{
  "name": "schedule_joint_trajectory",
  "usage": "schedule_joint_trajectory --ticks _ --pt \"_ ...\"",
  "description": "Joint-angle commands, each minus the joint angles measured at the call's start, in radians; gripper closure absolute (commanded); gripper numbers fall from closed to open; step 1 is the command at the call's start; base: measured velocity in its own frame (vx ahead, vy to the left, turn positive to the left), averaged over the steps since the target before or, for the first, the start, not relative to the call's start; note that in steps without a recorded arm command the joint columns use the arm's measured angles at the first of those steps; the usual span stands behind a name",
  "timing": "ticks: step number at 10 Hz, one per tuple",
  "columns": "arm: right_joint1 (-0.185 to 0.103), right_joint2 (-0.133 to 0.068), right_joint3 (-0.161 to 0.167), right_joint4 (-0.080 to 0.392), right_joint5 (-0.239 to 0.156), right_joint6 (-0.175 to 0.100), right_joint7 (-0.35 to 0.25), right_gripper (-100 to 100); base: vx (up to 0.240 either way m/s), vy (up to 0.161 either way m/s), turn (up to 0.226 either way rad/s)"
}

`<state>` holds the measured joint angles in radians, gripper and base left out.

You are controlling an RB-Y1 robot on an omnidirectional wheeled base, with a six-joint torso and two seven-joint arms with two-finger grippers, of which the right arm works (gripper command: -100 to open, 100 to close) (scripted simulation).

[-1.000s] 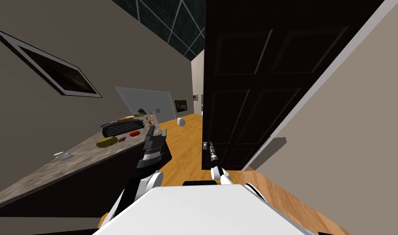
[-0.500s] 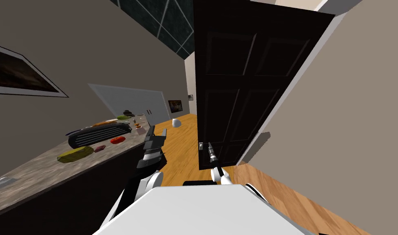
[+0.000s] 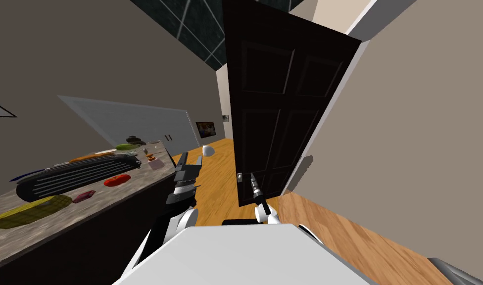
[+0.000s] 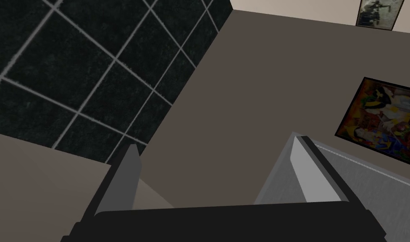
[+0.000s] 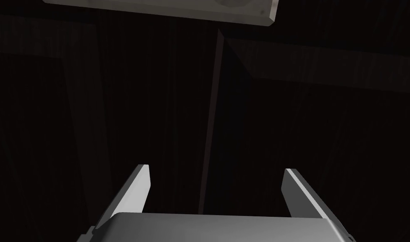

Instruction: Push the door open

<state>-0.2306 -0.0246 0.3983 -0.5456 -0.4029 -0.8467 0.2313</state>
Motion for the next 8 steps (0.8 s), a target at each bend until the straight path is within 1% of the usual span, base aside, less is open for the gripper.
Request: schedule_joint_trajectory --ticks 1,2,3,5,8 --pt "-0.021 0.005 0.012 0.043 -0.002 -0.019 -0.011 -100 0.0 0.003 -0.048" --pt "-0.021 0.005 0.012 0.043 -0.002 -0.019 -0.011 -100 -0.001 0.001 0.033" --pt "-0.018 0.006 0.049 0.037 -0.008 -0.015 -0.014 -100 -0.001 -0.002 -0.215" --pt "-0.016 0.01 0.085 0.03 -0.014 -0.012 -0.016 -100 -0.008 0.01 -0.256" --pt "-0.012 0.018 0.137 0.021 -0.023 -0.007 -0.02 -100 -0.017 0.016 -0.168"
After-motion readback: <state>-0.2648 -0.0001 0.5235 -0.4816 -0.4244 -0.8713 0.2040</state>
